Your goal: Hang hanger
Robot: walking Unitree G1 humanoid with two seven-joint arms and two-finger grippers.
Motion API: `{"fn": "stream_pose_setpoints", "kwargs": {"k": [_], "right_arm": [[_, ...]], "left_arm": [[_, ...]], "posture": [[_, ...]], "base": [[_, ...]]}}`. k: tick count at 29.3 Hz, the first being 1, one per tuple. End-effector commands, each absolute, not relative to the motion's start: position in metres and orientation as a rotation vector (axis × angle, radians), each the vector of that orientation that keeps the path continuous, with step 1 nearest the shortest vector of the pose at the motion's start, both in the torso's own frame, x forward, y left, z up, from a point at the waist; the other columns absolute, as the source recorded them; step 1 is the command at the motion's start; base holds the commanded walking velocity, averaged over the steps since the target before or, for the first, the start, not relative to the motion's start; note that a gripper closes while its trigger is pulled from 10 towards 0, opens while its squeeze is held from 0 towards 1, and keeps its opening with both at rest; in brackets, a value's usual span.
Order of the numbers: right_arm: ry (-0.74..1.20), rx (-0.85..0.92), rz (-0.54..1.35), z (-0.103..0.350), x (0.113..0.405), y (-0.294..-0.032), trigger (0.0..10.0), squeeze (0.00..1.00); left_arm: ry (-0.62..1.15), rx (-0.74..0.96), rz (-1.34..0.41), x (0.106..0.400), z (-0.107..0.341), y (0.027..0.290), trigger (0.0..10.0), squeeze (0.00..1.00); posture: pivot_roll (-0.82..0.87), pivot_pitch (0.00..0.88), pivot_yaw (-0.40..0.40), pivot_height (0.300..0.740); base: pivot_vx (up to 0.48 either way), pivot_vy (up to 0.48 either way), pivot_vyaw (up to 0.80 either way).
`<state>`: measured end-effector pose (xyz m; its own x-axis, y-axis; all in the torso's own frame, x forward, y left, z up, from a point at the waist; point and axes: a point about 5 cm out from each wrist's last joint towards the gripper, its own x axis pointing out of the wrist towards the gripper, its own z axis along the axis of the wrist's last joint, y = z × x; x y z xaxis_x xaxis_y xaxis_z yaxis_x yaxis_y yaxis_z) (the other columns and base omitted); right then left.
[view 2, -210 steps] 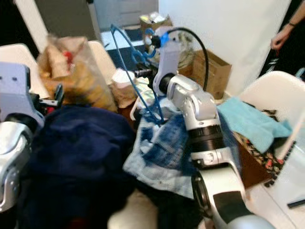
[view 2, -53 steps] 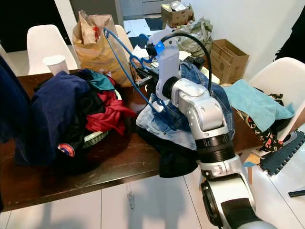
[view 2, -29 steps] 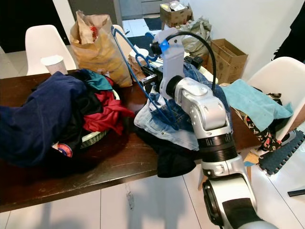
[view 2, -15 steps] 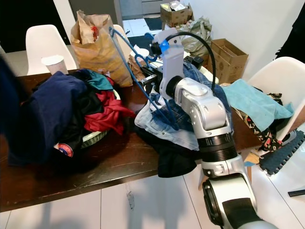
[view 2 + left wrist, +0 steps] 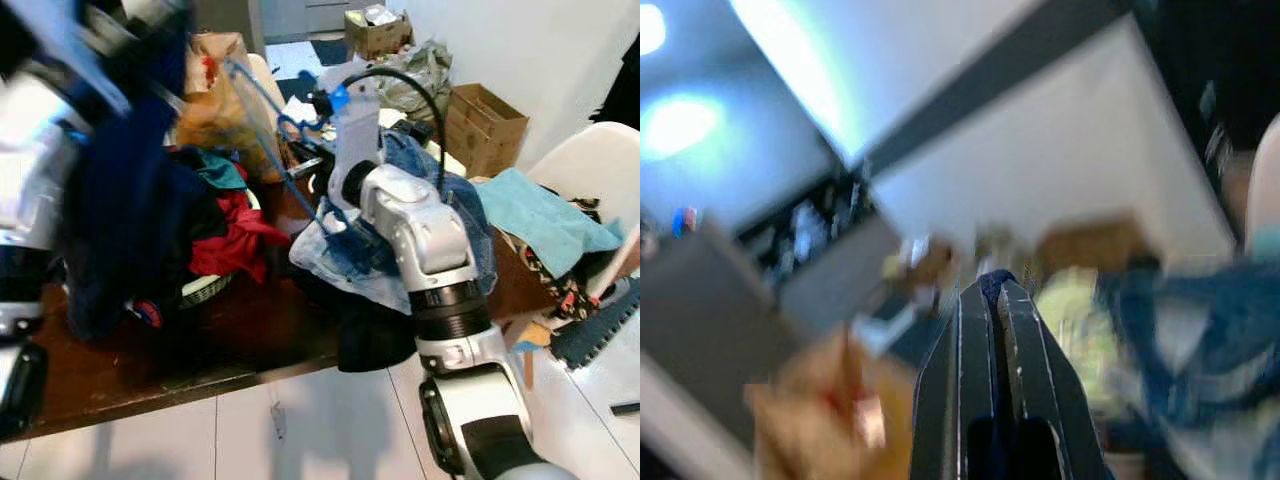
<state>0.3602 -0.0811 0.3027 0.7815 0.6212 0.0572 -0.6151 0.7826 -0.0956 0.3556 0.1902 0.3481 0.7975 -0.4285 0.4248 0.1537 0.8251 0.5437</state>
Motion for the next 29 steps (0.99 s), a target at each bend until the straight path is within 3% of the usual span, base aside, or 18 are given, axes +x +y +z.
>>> {"fn": "stream_pose_setpoints", "kwargs": {"k": [1, 2, 5, 6, 12, 16, 17, 18, 19, 20, 21, 29], "right_arm": [[-0.092, -0.077, 0.676, 0.303, 0.358, -0.079, 10.0, 0.0], [-0.09, -0.078, 0.674, 0.303, 0.358, -0.081, 10.0, 0.0], [-0.088, -0.08, 0.674, 0.302, 0.358, -0.082, 10.0, 0.0], [-0.085, -0.081, 0.677, 0.301, 0.357, -0.082, 10.0, 0.0], [-0.084, -0.082, 0.684, 0.301, 0.357, -0.08, 10.0, 0.0], [-0.085, -0.083, 0.688, 0.301, 0.357, -0.078, 10.0, 0.0], [-0.085, -0.084, 0.692, 0.301, 0.357, -0.077, 10.0, 0.0], [-0.085, -0.084, 0.692, 0.301, 0.357, -0.077, 10.0, 0.0], [-0.086, -0.084, 0.694, 0.301, 0.357, -0.076, 10.0, 0.0], [-0.086, -0.084, 0.694, 0.301, 0.357, -0.076, 10.0, 0.0], [-0.087, -0.084, 0.695, 0.302, 0.357, -0.076, 10.0, 0.0], [-0.089, -0.086, 0.695, 0.302, 0.356, -0.078, 10.0, 0.0]], "left_arm": [[-0.475, 0.596, -0.254, 0.362, 0.327, 0.203, 10.0, 0.0], [-0.391, 0.701, -0.203, 0.366, 0.306, 0.214, 10.0, 0.0], [-0.296, 0.746, -0.137, 0.367, 0.284, 0.23, 10.0, 0.0], [-0.216, 0.842, -0.07, 0.366, 0.268, 0.247, 10.0, 0.0], [-0.161, 0.918, -0.007, 0.362, 0.263, 0.263, 10.0, 0.0], [-0.141, 0.944, 0.083, 0.358, 0.266, 0.284, 10.0, 0.0], [-0.136, 0.955, 0.184, 0.352, 0.276, 0.306, 10.0, 0.0], [-0.136, 0.955, 0.184, 0.352, 0.276, 0.306, 10.0, 0.0], [-0.134, 0.941, 0.244, 0.347, 0.283, 0.321, 10.0, 0.35], [-0.134, 0.941, 0.244, 0.347, 0.283, 0.321, 10.0, 0.35], [-0.137, 0.937, 0.264, 0.346, 0.284, 0.326, 10.0, 1.0], [-0.155, 0.963, 0.323, 0.338, 0.296, 0.342, 10.0, 1.0]], "posture": [[-0.1, 0.08, 0.034, 0.74], [-0.1, 0.08, 0.034, 0.74], [-0.1, 0.08, 0.034, 0.74], [-0.1, 0.079, 0.033, 0.74], [-0.1, 0.079, 0.031, 0.74], [-0.09, 0.078, 0.029, 0.74], [-0.09, 0.077, 0.028, 0.74], [-0.09, 0.077, 0.028, 0.74], [-0.09, 0.076, 0.029, 0.74], [-0.09, 0.076, 0.029, 0.74], [-0.09, 0.076, 0.029, 0.74], [-0.1, 0.08, 0.031, 0.74]], "base": [[0.0, 0.0, 0.0], [0.0, 0.0, 0.0], [0.0, 0.0, 0.0], [0.0, 0.0, 0.0], [0.0, 0.0, 0.0], [0.0, 0.0, 0.0], [0.0, 0.0, 0.0], [0.0, 0.0, 0.0], [0.0, 0.0, 0.0], [0.0, 0.0, 0.0], [0.0, 0.0, 0.0], [0.0, 0.0, 0.0]]}}
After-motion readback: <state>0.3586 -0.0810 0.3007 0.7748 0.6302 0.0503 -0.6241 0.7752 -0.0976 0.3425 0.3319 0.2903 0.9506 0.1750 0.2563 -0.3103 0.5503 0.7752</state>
